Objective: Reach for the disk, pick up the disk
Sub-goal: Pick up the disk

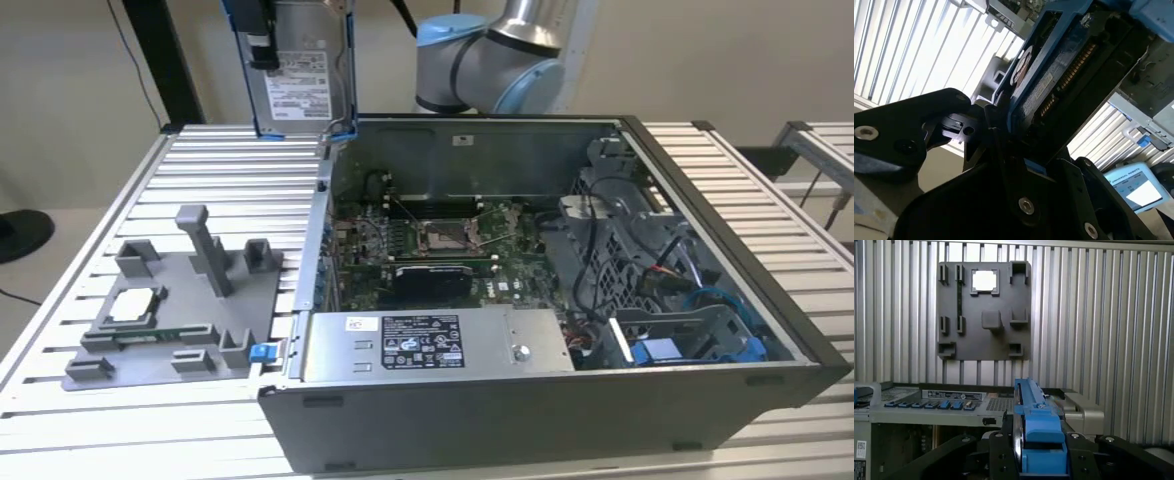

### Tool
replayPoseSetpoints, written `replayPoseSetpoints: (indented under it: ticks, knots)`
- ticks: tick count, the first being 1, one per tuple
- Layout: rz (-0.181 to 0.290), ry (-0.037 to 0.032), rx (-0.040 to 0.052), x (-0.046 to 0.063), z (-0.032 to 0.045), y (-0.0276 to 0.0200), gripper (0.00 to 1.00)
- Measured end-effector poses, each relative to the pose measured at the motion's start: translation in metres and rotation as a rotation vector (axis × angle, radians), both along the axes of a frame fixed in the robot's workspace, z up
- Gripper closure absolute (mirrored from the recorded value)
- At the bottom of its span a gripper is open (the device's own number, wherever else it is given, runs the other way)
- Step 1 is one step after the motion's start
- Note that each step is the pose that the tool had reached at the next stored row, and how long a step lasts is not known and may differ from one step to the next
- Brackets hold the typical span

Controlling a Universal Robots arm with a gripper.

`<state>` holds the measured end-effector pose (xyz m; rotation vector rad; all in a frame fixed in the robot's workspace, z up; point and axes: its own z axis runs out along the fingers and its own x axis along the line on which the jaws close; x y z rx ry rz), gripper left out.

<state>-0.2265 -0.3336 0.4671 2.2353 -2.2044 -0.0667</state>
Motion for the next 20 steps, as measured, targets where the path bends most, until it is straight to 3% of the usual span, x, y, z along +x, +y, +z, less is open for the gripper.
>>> replayPoseSetpoints:
  ticks: [20]
  knots:
    - [0.002, 0.0099, 0.0055, 0.046, 0.0, 0.0, 1.0]
